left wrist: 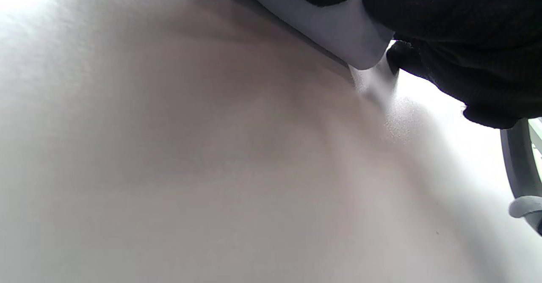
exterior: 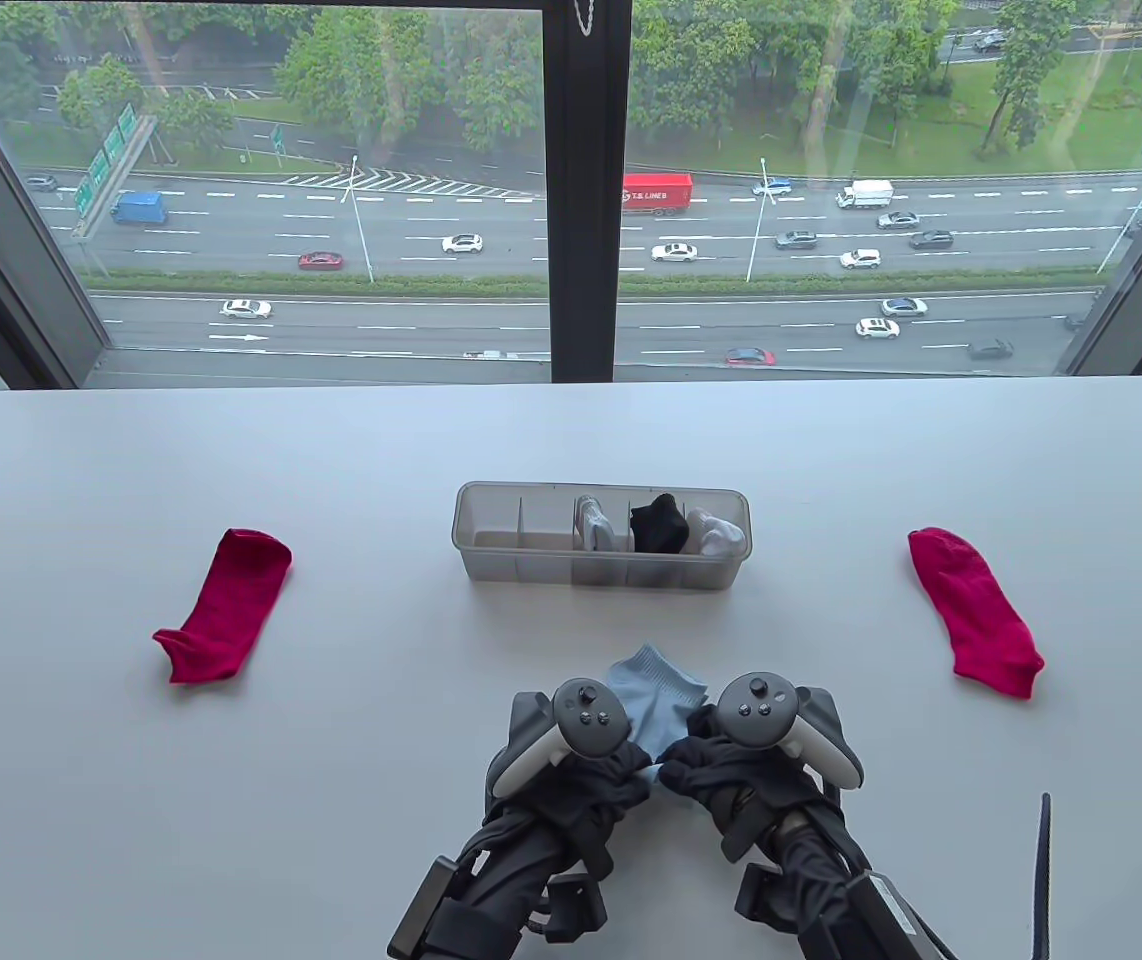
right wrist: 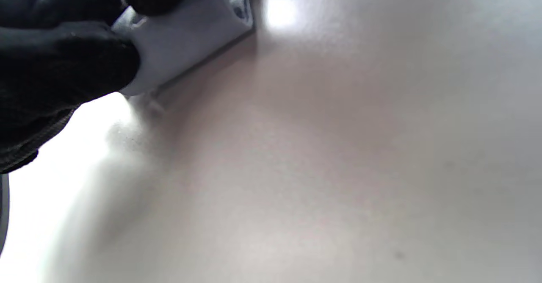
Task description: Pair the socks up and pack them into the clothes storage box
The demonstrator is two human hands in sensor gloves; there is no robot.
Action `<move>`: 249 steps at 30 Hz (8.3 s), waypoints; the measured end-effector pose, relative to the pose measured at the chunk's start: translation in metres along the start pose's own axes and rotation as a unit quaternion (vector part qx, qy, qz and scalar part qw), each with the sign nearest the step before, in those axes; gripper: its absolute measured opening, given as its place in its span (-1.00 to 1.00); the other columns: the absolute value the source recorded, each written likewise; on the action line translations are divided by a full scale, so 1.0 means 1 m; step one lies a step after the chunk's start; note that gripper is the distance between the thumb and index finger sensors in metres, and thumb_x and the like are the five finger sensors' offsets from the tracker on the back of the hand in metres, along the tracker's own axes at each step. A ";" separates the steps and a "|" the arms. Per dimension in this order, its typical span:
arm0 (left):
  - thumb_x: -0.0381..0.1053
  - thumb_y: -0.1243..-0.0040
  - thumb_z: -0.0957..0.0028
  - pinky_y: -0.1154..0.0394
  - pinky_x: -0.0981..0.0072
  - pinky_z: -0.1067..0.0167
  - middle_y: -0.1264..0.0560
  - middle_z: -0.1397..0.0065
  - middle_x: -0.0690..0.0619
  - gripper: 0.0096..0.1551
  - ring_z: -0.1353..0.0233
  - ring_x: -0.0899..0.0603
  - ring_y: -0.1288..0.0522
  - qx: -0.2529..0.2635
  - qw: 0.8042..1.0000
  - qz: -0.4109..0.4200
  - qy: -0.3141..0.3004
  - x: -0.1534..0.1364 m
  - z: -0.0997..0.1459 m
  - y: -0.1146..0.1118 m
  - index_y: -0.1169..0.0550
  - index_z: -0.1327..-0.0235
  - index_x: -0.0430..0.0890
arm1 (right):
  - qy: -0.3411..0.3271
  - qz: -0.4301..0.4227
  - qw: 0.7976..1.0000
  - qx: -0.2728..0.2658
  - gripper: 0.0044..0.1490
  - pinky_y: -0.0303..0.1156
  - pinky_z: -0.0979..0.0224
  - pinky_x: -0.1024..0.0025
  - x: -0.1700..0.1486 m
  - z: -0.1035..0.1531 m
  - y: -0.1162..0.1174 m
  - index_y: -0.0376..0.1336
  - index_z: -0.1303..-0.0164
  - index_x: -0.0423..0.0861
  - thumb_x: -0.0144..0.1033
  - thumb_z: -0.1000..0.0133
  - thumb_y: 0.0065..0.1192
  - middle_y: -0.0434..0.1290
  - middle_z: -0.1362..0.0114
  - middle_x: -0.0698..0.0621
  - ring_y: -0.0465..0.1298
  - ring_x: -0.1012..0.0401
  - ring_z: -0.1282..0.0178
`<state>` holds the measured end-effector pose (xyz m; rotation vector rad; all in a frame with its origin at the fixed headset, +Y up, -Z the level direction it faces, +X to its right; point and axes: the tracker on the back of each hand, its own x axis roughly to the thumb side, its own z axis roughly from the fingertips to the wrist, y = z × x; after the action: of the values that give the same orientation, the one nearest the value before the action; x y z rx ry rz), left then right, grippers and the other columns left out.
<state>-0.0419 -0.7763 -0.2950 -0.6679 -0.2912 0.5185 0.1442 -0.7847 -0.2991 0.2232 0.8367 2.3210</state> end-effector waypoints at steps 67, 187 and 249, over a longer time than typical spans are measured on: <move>0.11 -0.01 -0.09 -0.21 -0.37 -0.44 -0.18 -0.55 -0.24 -0.48 -0.54 -0.43 -0.23 0.092 0.995 -0.025 -0.031 0.012 0.028 0.029 -0.34 -0.12 -0.22 | -0.121 -0.051 0.989 -0.061 -0.37 -0.27 -0.67 -0.26 0.030 0.015 -0.017 0.15 -0.39 0.04 0.10 -0.18 0.06 -0.02 -0.72 -0.07 -0.23 -0.10 -0.74; 0.19 -0.25 0.11 -0.47 -0.17 -0.06 -0.56 0.08 -0.12 -0.31 0.17 -0.14 -0.54 0.189 0.971 -0.143 -0.037 0.023 0.031 0.043 -0.39 -0.19 -0.14 | -0.144 -0.064 0.972 -0.172 -0.27 0.17 -0.66 -0.07 0.038 0.026 -0.015 0.08 -0.55 0.02 0.00 -0.21 0.17 0.45 -0.30 -0.05 0.48 0.13 -0.24; 0.23 0.18 -0.11 -0.20 -0.41 -0.45 -0.16 -0.63 -0.34 -0.24 -0.55 -0.45 -0.25 0.270 0.956 0.019 -0.115 0.012 0.067 0.061 -0.19 -0.56 -0.04 | -0.220 -0.201 0.939 -0.172 -0.31 0.25 -0.60 -0.10 0.025 0.043 -0.036 0.12 -0.48 0.13 -0.24 -0.17 0.39 0.36 -0.51 -0.12 0.48 0.02 -0.41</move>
<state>-0.0817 -0.6945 -0.2829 -0.0802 -0.3364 0.6795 0.1587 -0.7261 -0.2893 0.3630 0.2193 1.8841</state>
